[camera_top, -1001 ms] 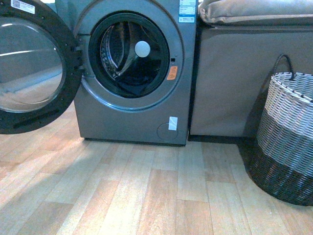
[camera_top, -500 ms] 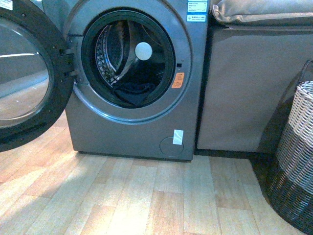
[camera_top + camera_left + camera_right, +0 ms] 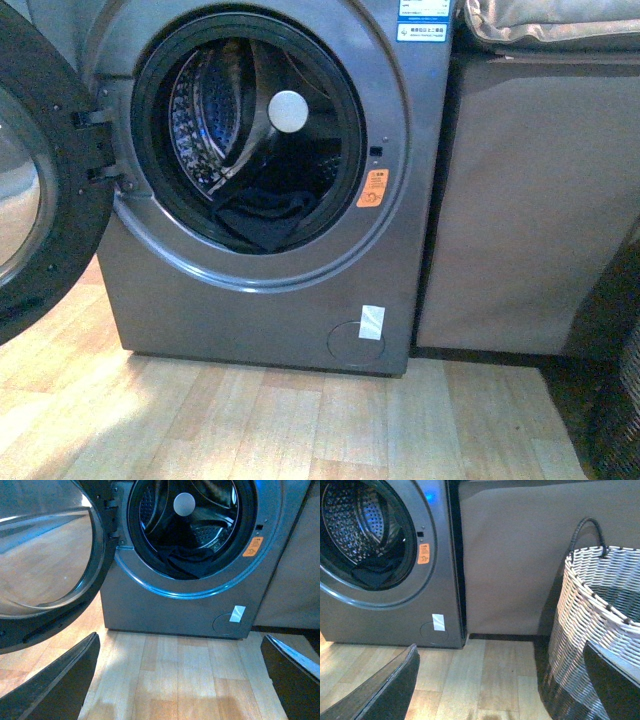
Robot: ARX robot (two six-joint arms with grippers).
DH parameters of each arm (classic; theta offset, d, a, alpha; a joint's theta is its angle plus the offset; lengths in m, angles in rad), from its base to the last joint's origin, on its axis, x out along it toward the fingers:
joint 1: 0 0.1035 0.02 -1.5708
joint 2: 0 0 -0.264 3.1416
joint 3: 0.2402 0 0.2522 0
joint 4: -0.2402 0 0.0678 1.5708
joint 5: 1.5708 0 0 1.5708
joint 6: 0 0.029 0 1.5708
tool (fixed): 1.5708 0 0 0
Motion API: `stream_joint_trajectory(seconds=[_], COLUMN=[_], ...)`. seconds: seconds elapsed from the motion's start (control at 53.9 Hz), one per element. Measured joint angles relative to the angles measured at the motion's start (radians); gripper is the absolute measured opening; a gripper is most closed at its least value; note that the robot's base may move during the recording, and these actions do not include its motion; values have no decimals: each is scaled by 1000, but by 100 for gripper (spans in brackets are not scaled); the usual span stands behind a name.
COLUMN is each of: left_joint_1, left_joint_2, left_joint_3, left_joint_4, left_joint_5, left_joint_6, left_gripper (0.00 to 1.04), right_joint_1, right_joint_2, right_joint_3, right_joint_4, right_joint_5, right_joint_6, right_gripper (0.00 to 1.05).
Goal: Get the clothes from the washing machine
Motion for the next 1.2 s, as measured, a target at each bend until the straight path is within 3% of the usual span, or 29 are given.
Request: stream_joint_trajectory(seconds=[1.205], left_joint_1=[0], left_joint_2=[-1], left_joint_3=[0], left_joint_4=[0], left_joint_5=[0], left_joint_6=[0], left_gripper=[98], right_joint_1=[0], right_joint_2=[-1], right_joint_3=[0], right_joint_4=[0], right_joint_5=[-2], right_joint_6=[0], right_gripper=[97])
